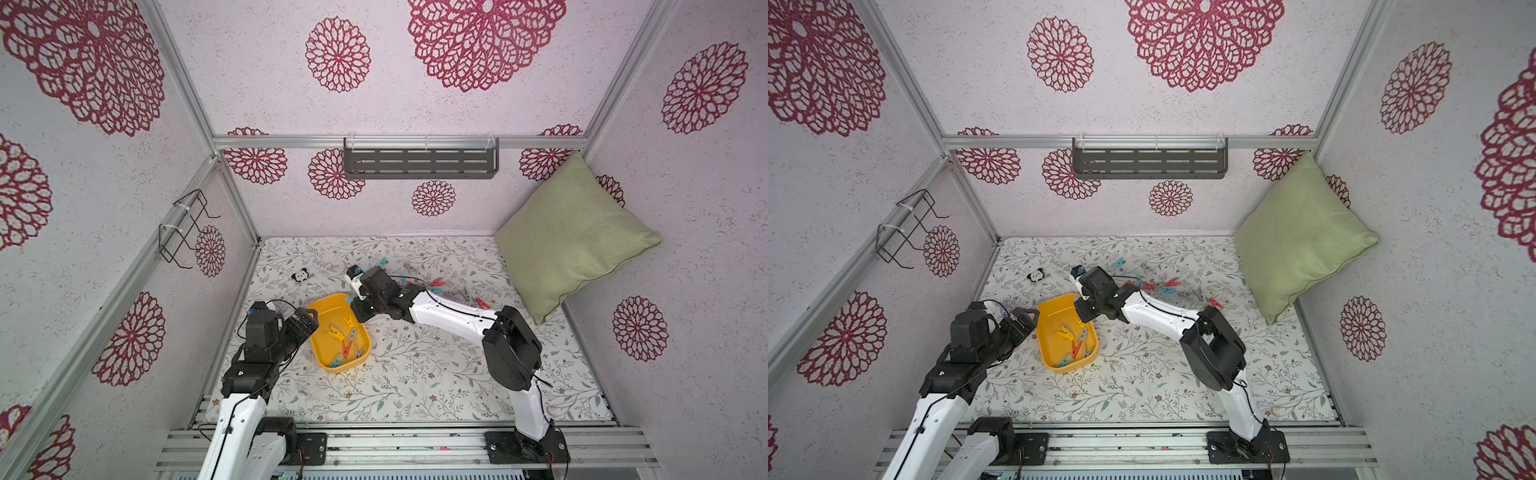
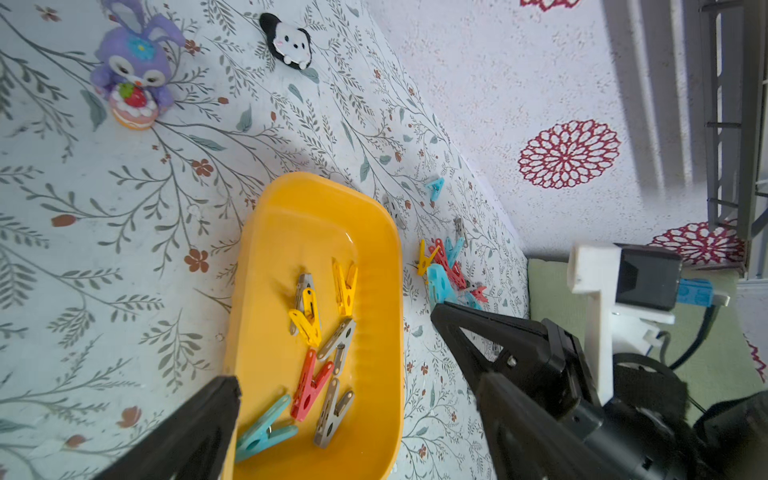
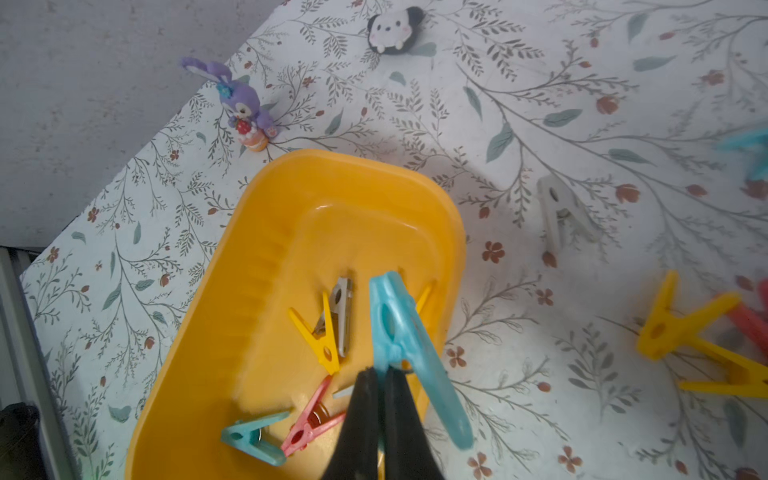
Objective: Put the clothespins into the storage box
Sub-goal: Place the clothespin in the storage box, then pick up the clothespin from the center of the board.
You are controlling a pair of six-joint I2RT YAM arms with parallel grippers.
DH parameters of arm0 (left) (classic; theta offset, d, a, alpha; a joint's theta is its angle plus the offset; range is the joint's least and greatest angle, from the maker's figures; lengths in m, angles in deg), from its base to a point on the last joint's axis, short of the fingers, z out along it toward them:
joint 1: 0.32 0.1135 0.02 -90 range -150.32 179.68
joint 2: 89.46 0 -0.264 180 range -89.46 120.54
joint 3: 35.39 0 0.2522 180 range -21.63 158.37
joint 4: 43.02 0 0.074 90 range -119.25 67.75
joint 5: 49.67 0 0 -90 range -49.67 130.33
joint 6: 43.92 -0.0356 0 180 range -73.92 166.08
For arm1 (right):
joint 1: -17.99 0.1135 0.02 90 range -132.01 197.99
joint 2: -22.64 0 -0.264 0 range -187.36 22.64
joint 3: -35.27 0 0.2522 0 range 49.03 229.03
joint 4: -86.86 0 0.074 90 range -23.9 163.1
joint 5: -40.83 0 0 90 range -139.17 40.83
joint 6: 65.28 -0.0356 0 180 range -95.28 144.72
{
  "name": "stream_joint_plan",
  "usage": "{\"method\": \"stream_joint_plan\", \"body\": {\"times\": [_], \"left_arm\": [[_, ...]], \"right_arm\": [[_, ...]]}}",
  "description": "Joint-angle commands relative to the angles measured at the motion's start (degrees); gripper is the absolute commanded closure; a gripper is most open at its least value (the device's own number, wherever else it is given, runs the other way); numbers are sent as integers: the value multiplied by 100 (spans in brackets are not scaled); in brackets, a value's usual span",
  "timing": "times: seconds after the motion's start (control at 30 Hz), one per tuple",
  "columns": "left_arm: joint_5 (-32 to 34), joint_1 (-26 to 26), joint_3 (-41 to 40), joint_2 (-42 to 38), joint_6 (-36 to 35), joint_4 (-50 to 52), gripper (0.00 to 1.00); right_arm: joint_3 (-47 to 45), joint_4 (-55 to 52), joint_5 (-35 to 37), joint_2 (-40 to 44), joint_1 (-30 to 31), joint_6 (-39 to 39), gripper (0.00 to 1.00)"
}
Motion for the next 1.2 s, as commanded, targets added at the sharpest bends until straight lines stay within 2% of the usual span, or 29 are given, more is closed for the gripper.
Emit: {"method": "stream_joint_plan", "body": {"times": [0.0, 0.13, 0.3, 0.5, 0.77, 0.97, 1.17], "left_arm": [[-326, 278, -155, -151, -167, 171, 3], [-449, 434, -270, -308, -159, 207, 3], [-532, 461, -308, -326, -141, 182, 3], [-648, 461, -326, -229, -108, 64, 3], [-961, 392, -307, 17, 42, -208, 3], [-666, -126, -197, 183, 138, -343, 3], [-326, -865, -15, 655, 233, -651, 3]], "right_arm": [[357, -290, -166, -272, 158, -68, 94], [677, -445, -159, -567, 311, -36, 93], [835, -515, -115, -677, 345, -29, 84], [869, -537, 80, -543, 342, 44, 68], [718, -605, 641, -166, 206, 175, 63], [-197, -160, 1000, 560, -135, 28, 59], [-1802, 541, 932, 1535, -916, -519, 56]]}}
